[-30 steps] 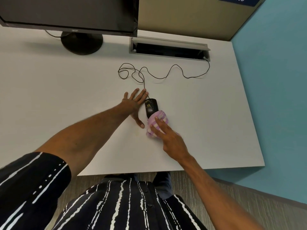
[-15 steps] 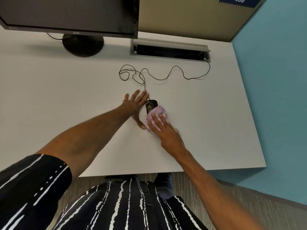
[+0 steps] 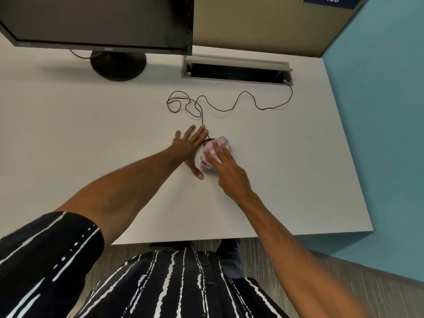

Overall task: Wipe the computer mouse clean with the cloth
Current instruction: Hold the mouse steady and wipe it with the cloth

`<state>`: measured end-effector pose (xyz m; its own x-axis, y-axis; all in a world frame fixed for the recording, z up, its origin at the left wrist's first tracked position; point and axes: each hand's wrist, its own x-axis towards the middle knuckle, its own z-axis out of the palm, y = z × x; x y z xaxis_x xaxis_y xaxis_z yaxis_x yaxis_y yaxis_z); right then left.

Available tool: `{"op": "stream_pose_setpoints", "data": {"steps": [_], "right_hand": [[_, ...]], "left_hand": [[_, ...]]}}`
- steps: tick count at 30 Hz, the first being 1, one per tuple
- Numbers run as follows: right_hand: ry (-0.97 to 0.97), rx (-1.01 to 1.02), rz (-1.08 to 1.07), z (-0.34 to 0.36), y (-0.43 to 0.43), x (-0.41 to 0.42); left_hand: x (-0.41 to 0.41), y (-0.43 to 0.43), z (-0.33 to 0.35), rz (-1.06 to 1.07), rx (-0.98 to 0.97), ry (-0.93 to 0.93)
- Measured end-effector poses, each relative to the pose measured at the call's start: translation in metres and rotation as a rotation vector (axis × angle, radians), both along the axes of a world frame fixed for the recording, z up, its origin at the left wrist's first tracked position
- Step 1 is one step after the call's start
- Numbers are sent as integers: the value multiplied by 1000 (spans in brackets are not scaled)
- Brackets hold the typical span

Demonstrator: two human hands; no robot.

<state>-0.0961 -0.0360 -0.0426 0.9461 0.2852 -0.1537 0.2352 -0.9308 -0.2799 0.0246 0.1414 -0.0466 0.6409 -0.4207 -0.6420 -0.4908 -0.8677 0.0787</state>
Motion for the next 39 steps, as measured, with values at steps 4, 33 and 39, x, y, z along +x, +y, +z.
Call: {"op": "stream_pose_setpoints", "data": {"steps": [4, 33, 39], "right_hand": [[22, -59, 70, -6, 1, -11], [-62, -11, 23, 9, -16, -47], [-68, -42, -52, 18, -4, 10]], "left_hand": [[1, 0, -1, 9, -2, 7], [1, 2, -2, 16, 6, -13], [1, 2, -1, 17, -6, 5]]}}
